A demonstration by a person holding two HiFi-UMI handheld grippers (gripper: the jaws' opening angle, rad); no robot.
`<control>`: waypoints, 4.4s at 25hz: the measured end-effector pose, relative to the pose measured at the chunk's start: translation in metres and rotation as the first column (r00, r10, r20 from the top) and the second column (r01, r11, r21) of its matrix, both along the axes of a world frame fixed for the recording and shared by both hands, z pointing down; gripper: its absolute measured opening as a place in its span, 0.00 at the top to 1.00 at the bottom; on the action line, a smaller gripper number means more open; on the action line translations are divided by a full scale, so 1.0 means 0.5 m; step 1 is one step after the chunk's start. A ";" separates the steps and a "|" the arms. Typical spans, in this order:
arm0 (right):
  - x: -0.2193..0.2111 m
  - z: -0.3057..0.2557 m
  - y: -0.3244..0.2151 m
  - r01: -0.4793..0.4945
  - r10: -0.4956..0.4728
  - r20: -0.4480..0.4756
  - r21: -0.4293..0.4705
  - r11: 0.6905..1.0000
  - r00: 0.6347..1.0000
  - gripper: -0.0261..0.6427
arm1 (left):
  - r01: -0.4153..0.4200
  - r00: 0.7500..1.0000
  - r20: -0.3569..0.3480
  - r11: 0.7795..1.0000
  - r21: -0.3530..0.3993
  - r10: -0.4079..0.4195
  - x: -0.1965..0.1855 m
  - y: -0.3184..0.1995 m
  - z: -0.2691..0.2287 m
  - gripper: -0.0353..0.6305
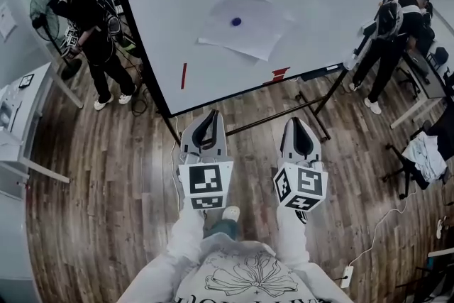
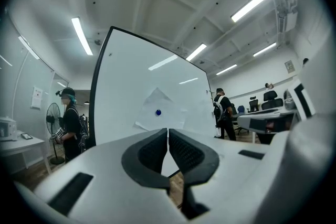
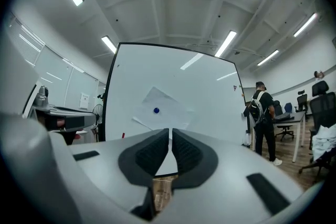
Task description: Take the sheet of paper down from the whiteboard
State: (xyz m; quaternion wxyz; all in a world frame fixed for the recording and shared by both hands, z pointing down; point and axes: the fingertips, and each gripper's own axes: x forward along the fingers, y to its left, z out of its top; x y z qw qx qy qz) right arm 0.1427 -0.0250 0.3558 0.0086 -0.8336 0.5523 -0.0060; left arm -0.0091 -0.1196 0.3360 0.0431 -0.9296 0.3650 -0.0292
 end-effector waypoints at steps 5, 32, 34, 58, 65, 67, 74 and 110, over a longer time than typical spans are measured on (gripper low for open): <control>0.039 -0.005 -0.105 0.004 -0.004 -0.014 -0.002 1.000 1.000 0.95 | 0.011 1.000 -0.017 1.000 0.016 -0.011 0.035 -0.109 -0.013 0.93; 0.167 -0.062 -0.489 0.358 -0.355 -0.092 0.019 0.933 0.930 0.95 | 0.144 0.990 -0.024 0.964 0.222 -0.142 0.232 -0.391 -0.187 0.85; 0.170 -0.074 -0.512 0.402 -0.397 -0.105 0.027 0.915 0.912 0.95 | 0.155 0.987 -0.008 0.957 0.244 -0.158 0.250 -0.400 -0.200 0.82; 0.151 -0.090 -0.603 0.623 -0.614 -0.158 0.011 0.782 0.774 0.90 | 0.049 0.922 0.358 0.959 0.278 -0.150 0.347 -0.477 -0.242 0.81; 0.125 -0.111 -0.629 0.596 -0.582 -0.231 -0.013 0.803 0.780 0.83 | 0.053 0.904 0.396 0.959 0.279 -0.164 0.348 -0.483 -0.227 0.93; 0.114 -0.111 -0.641 0.582 -0.571 -0.252 -0.033 0.812 0.782 0.78 | 0.053 0.911 0.383 0.965 0.256 -0.152 0.345 -0.483 -0.226 0.94; 0.106 -0.105 -0.678 0.542 -0.536 -0.291 -0.067 0.838 0.792 0.76 | 0.032 0.934 0.345 0.982 0.189 -0.097 0.341 -0.485 -0.223 0.94; 0.287 -0.228 -0.657 0.385 -0.359 -0.215 0.092 0.918 0.908 0.79 | 0.263 0.936 0.224 0.962 0.069 -0.272 0.092 -0.495 -0.157 0.94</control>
